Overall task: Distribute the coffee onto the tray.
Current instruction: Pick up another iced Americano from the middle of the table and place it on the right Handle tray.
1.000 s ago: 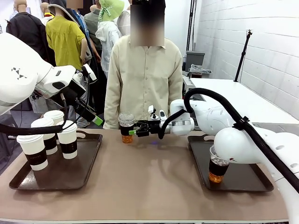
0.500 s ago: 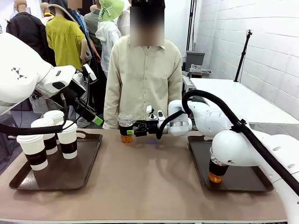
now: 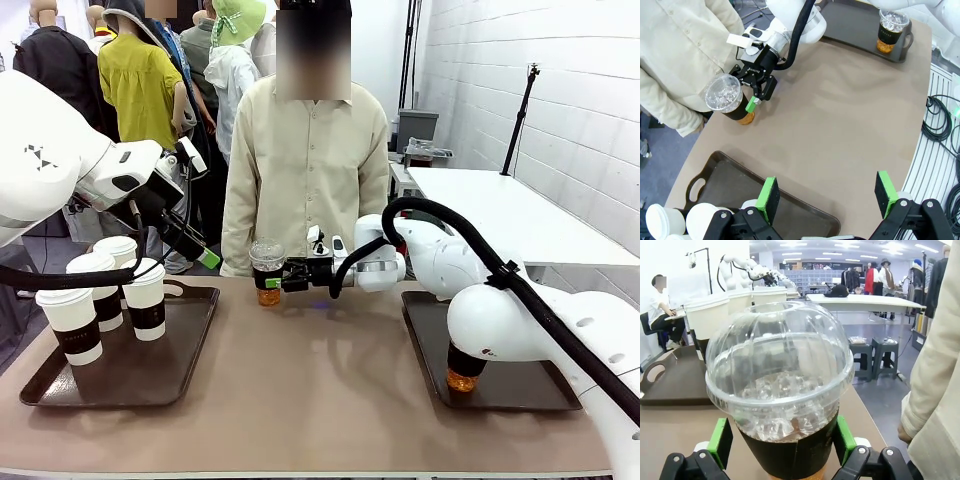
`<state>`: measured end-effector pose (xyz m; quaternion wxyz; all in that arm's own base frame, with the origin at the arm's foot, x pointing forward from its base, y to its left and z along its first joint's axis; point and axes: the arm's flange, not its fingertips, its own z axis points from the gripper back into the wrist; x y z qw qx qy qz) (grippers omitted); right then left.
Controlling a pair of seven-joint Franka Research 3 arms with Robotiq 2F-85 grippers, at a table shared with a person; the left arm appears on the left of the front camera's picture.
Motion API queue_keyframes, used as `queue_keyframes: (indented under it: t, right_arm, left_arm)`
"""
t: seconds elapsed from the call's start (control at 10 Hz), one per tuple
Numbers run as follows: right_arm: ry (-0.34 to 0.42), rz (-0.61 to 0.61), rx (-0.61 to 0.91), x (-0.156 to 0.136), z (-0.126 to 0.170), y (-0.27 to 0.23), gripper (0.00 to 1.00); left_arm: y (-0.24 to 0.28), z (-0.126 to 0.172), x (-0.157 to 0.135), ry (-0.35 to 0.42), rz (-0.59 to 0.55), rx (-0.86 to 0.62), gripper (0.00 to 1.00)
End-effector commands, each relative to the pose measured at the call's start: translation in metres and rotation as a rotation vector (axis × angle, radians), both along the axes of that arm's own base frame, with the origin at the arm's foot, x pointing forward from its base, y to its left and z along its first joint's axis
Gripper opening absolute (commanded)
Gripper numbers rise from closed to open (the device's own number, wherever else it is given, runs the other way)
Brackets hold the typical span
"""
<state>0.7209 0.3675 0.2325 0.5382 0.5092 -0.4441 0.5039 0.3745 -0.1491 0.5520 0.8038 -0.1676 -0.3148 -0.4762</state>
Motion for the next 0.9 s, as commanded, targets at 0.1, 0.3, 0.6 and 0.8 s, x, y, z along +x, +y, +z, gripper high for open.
queue_keyframes:
  t: [0.1, 0.3, 0.6, 0.8]
  right_arm:
    - [0.043, 0.009, 0.013, 0.0186, -0.0024, 0.0168, 1.0]
    - [0.038, 0.009, 0.023, 0.0167, -0.0017, 0.016, 0.84]
    - [0.035, 0.009, 0.055, 0.0145, 0.0002, 0.0117, 0.65]
    - [0.04, 0.012, 0.055, 0.014, 0.0013, 0.0104, 0.65]
  left_arm:
    - [0.0015, -0.0011, 0.0017, -0.001, -0.008, -0.006, 1.0]
    - [0.0015, -0.0011, 0.0017, -0.001, -0.008, -0.006, 1.0]
    - [0.0015, -0.0011, 0.0017, -0.001, -0.008, -0.006, 1.0]
    - [0.0015, -0.0011, 0.0017, -0.001, -0.008, -0.006, 1.0]
